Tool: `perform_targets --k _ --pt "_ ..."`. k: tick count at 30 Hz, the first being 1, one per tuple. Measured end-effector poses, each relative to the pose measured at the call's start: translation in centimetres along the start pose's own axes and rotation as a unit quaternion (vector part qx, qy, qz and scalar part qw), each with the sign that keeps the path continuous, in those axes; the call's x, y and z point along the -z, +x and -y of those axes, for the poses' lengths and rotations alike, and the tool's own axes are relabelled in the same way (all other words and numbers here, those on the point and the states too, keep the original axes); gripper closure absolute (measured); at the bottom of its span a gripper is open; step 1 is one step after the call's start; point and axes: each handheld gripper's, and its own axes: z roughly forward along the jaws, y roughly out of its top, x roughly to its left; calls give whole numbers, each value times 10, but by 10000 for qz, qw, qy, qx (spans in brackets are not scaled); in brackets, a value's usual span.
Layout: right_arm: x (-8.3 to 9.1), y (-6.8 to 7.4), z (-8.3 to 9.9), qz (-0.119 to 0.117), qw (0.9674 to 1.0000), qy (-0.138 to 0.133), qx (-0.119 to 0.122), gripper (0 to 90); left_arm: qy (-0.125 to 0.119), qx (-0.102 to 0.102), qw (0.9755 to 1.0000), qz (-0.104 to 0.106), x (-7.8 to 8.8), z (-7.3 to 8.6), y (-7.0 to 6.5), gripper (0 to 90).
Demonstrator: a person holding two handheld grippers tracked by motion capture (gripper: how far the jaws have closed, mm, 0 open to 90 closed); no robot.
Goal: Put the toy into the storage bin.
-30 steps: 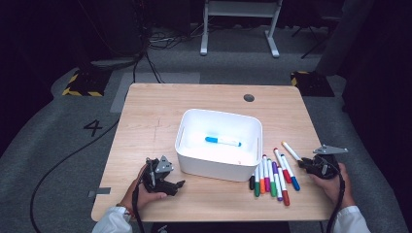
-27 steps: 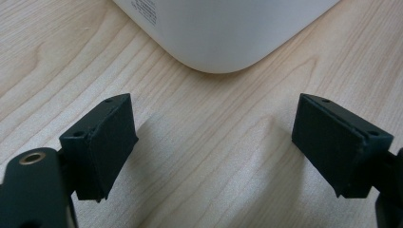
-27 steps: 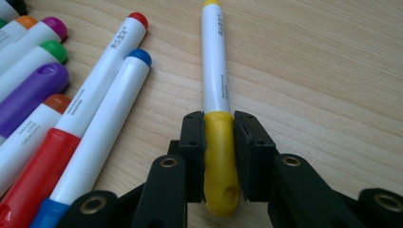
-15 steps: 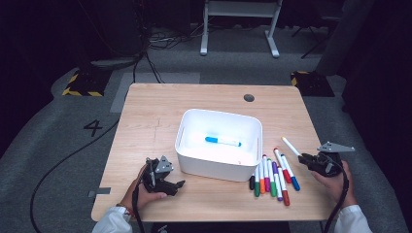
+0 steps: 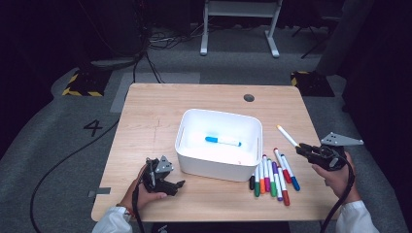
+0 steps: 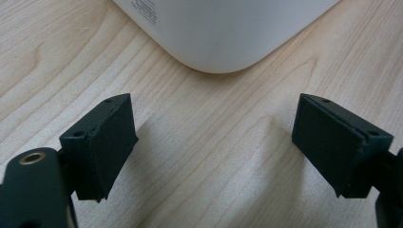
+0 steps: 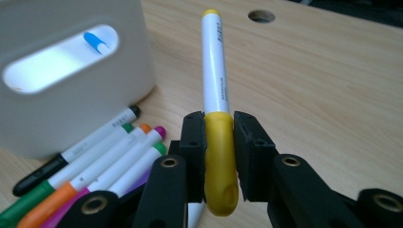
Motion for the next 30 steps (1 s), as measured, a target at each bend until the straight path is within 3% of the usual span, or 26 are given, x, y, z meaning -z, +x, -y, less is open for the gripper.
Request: perform_targets --k 14,23,30 --pt "13 31 -54 -250 9975 -356 566 750 0 2 10000 2 0 0 0 148" --pt "4 50 -81 -527 9943 -461 808 750 -1 1 10000 1 0 0 0 148" --pt "-11 68 -96 -750 9909 -394 1043 750 0 1 10000 2 0 0 0 148"
